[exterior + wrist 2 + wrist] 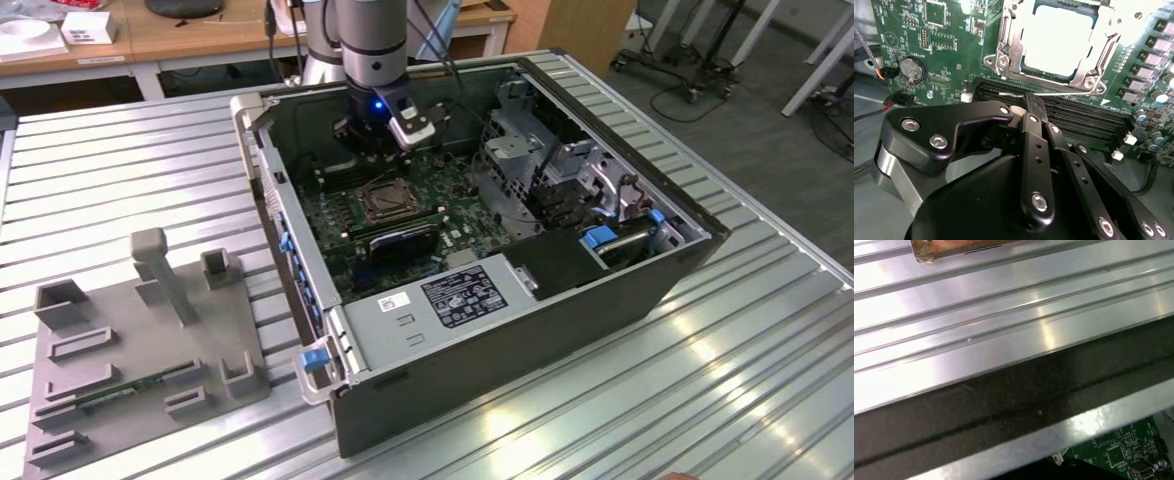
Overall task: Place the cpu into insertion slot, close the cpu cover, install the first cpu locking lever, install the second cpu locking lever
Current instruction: 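Install the first cpu locking lever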
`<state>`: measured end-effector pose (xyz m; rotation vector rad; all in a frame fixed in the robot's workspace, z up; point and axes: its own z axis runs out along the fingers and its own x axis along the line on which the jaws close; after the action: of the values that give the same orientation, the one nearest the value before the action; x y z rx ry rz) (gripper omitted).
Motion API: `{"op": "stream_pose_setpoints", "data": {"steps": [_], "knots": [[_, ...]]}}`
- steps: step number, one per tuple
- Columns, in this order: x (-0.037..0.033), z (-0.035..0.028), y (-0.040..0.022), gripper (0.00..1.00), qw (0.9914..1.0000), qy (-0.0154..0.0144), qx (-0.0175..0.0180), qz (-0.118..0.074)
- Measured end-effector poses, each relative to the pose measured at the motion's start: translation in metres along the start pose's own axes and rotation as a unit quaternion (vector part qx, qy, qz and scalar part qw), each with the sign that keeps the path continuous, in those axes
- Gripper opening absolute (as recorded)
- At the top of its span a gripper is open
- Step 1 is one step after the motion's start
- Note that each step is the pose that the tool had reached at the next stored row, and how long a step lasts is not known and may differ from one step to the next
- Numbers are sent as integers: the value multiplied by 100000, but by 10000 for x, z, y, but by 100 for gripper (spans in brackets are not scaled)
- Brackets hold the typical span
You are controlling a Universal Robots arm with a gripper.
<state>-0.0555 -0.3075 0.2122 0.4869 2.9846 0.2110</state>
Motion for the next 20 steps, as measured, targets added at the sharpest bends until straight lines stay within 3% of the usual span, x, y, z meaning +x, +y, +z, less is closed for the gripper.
{"op": "stream_pose_setpoints", "data": {"steps": [2,4,20], "knots": [[0,0,0,11,99999,13,-509,44],[0,0,1,11,99997,37,-740,72],[10,17,-26,11,99995,-81,-710,692]]}}
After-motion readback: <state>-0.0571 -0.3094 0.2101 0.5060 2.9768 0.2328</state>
